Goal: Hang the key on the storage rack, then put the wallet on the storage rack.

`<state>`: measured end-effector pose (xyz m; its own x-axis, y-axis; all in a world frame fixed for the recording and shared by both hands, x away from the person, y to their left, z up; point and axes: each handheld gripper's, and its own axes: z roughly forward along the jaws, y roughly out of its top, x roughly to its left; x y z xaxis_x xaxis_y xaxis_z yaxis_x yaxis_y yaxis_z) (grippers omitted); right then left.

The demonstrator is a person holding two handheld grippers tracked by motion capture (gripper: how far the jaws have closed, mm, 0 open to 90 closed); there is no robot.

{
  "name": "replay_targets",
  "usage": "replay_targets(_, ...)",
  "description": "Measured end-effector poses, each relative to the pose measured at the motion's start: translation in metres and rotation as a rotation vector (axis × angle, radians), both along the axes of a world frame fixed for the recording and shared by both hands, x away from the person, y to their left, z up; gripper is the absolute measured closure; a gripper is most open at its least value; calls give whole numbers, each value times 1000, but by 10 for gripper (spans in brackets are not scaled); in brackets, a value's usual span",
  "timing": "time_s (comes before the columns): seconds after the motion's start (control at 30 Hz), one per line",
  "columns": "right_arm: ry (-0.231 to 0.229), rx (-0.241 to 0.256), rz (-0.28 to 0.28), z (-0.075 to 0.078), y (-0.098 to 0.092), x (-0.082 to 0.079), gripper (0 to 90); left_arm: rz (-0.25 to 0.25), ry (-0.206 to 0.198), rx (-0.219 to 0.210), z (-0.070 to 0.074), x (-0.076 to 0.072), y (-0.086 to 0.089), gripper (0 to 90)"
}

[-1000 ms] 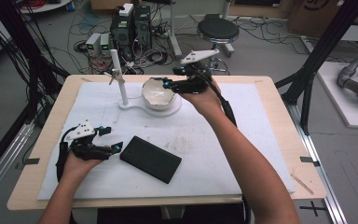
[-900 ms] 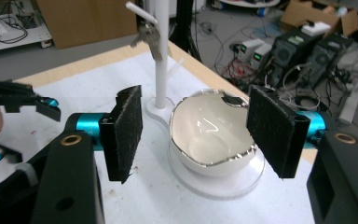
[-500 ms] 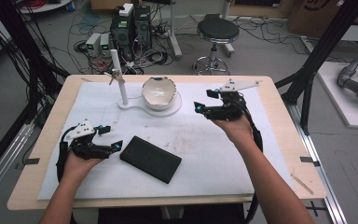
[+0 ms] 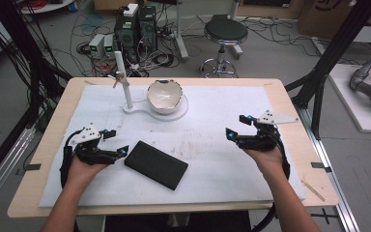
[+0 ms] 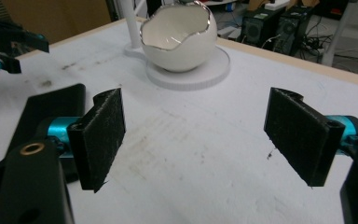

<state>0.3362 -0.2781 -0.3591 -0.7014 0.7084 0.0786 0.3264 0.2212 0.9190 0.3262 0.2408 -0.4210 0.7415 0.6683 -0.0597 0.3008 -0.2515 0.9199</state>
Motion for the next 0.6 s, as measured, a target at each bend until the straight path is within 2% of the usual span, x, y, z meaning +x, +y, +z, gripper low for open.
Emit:
replay_targets(0.23, 30, 5, -27, -28, -9, -5, 209, -3, 3, 3, 0, 0, -1, 161)
replay_targets(0.5, 51, 12, -26, -33, -12, -3, 206, -4, 5, -1, 0, 2, -3, 161)
replay_targets(0.6, 51, 15, -28, -33, -14, -3, 206, -10, 7, 10, 0, 1, -4, 161)
